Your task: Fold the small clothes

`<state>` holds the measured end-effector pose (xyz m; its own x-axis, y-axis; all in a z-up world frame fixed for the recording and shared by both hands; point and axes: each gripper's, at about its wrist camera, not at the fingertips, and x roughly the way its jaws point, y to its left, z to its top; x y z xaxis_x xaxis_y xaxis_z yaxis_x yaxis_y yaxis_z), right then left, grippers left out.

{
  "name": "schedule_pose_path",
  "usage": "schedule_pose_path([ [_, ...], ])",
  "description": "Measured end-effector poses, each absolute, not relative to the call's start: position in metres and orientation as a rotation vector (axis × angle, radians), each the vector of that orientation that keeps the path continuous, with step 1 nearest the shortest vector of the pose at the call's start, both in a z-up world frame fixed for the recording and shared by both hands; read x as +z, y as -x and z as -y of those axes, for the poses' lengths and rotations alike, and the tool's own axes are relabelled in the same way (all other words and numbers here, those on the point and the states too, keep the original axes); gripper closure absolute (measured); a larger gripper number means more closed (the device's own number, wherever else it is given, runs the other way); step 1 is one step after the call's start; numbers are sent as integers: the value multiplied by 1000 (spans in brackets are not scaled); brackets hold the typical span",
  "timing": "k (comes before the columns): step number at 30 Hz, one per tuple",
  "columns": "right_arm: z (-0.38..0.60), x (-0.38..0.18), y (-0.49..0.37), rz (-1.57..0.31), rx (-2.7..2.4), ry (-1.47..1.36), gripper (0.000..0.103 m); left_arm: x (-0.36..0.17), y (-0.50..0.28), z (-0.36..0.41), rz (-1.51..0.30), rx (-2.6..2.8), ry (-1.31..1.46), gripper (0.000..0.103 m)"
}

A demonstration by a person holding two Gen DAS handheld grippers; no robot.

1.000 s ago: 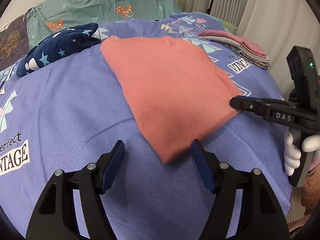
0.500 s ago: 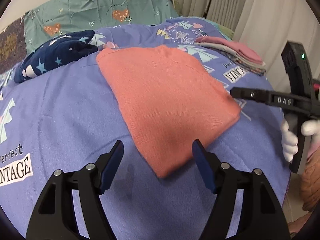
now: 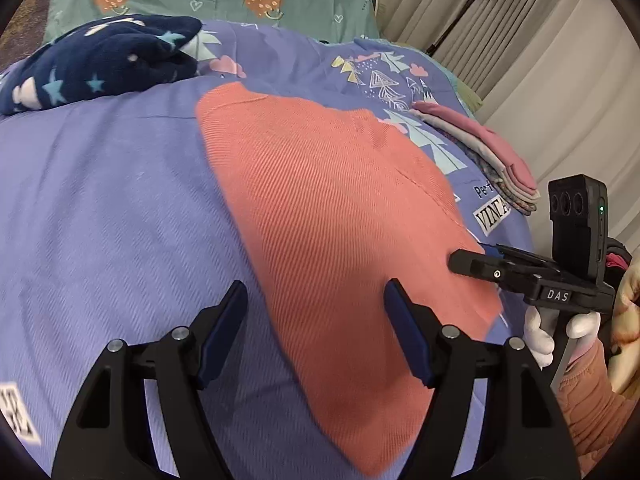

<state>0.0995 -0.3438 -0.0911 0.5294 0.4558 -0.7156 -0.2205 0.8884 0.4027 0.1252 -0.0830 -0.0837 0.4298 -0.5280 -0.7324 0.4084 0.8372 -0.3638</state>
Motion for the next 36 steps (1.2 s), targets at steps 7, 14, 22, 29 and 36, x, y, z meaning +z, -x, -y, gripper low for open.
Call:
schedule_pose_path([
  [7,346,-91,-126,-944,455,-311,44,-89,-155,99,-970,-617,124,31],
  [14,333,-92,-147,-947,447,-274,66,-82,-163,107,-941,-598,48,61],
  [22,315,-45,-123,-800,398,-186,82,-30,-148,116,-759,-608,-79,73],
  [29,321,21,-132,-640,347,-131,82,31,-169,131,-608,-607,-159,73],
  [36,336,61,-192,-558,288,-105,82,69,-239,162,-544,-585,-193,73],
])
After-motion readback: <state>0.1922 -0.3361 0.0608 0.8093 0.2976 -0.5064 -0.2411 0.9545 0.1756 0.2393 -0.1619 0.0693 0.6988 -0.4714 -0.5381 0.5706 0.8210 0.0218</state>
